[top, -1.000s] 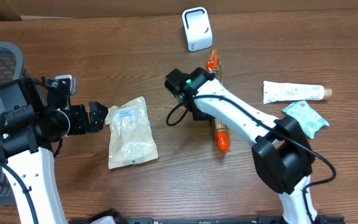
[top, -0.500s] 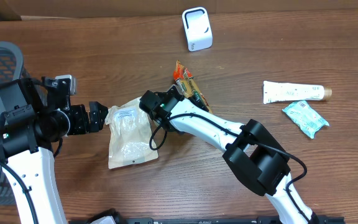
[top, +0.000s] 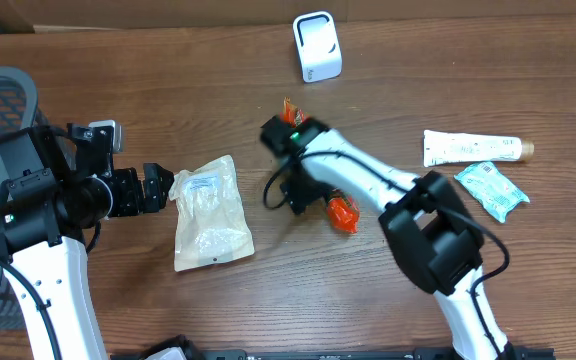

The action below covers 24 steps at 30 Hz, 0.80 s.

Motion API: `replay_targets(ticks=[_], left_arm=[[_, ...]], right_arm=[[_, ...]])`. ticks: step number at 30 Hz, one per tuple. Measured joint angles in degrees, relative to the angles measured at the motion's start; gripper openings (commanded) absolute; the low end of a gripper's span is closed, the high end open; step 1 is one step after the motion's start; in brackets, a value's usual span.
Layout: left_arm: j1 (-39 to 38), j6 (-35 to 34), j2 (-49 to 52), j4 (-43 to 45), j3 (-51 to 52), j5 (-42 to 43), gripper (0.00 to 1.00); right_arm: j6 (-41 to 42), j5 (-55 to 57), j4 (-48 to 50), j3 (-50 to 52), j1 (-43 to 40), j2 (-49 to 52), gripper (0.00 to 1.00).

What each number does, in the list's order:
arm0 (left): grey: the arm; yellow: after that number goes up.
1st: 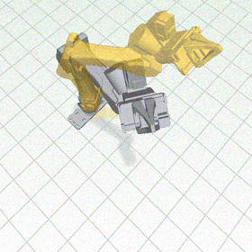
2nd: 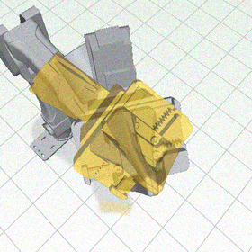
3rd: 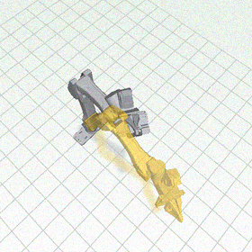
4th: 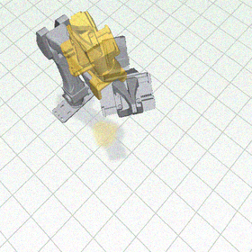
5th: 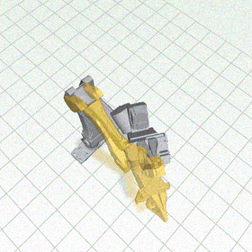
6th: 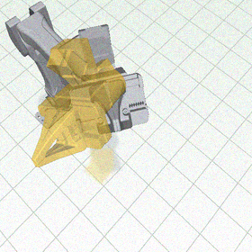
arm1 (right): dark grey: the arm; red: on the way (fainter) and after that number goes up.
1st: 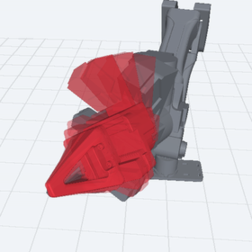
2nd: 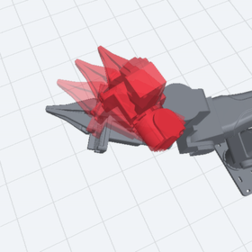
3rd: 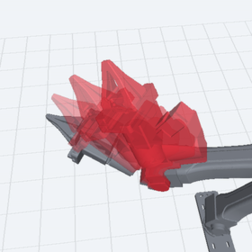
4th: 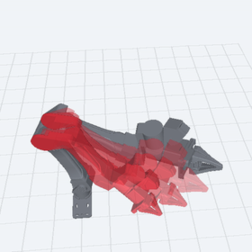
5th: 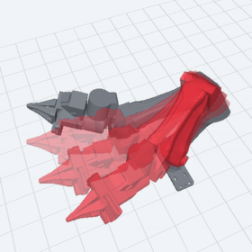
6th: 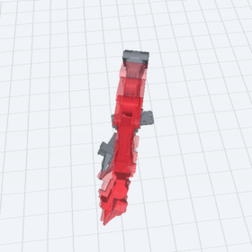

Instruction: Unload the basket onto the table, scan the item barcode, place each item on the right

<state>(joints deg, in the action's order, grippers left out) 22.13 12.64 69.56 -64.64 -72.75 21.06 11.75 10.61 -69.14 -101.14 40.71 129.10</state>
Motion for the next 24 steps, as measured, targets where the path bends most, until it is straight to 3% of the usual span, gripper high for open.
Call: replay_targets(ticks=[11,24], left_arm=[[0.0,0.02,0.0,0.0,0.0,0.0,1.0],[0.0,0.02,0.0,0.0,0.0,0.0,1.0]], right_arm=[[-1.18,-11.87,-1.42,0.0,-6.73,-0.7,0.97],[-2.89,-12.44,-3.43,0.68,-5.81,-19.41,1.0]])
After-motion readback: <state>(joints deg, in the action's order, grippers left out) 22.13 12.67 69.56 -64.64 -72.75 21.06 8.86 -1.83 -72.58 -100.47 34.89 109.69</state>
